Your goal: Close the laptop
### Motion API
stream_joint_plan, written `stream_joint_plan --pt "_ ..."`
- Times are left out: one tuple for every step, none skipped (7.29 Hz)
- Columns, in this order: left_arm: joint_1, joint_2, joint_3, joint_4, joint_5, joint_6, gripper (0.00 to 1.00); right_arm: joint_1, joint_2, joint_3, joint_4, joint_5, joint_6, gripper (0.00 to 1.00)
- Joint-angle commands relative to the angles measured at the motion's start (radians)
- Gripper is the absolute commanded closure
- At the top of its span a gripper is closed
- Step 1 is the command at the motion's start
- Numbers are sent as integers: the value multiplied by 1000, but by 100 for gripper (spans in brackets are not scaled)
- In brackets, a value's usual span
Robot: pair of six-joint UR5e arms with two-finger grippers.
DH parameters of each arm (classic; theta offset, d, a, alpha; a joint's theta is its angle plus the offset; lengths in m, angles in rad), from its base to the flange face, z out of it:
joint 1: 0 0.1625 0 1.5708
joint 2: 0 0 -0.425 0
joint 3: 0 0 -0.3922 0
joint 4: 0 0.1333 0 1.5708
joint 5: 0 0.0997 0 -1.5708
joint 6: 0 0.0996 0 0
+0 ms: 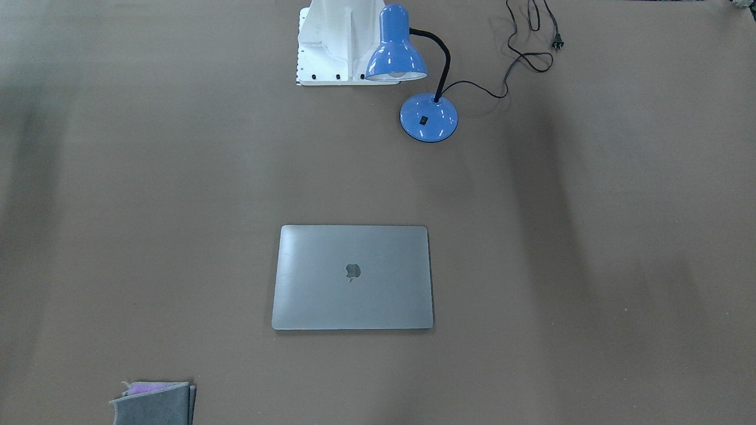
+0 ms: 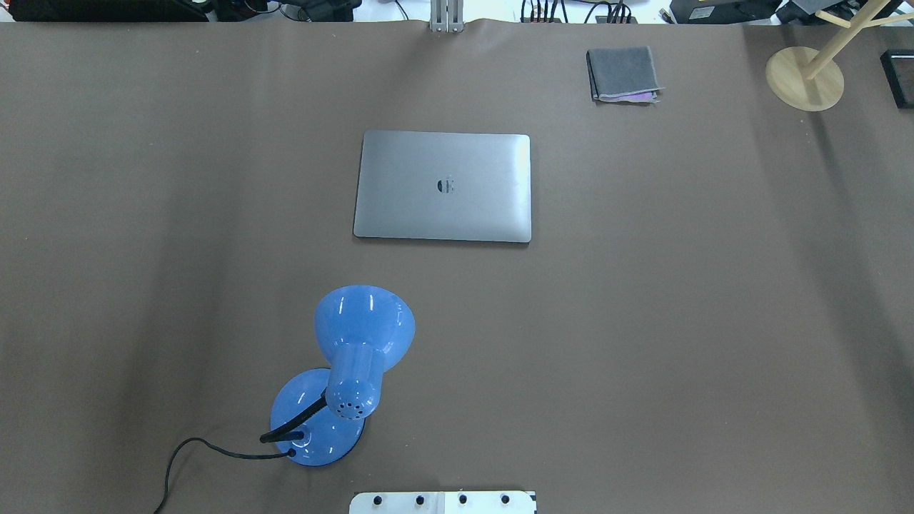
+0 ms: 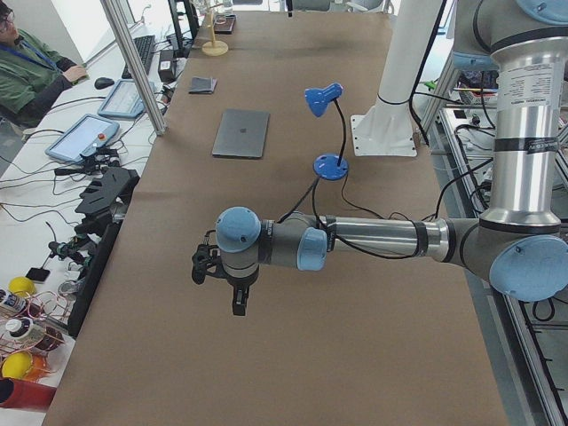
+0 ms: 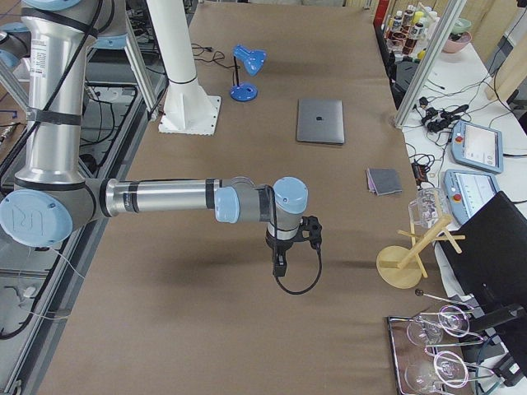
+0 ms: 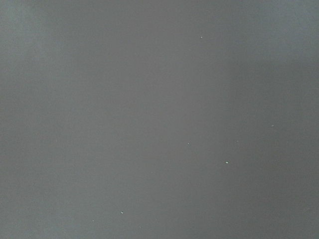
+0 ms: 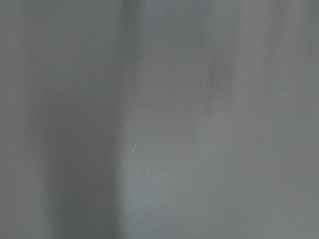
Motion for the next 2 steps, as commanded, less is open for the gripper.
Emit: stream_joint_plan --pt "0 0 0 0 0 0 1 -1 1 0 0 0 0 0" --pt "2 0 0 0 0 0 1 -1 0 0 0 0 0 0"
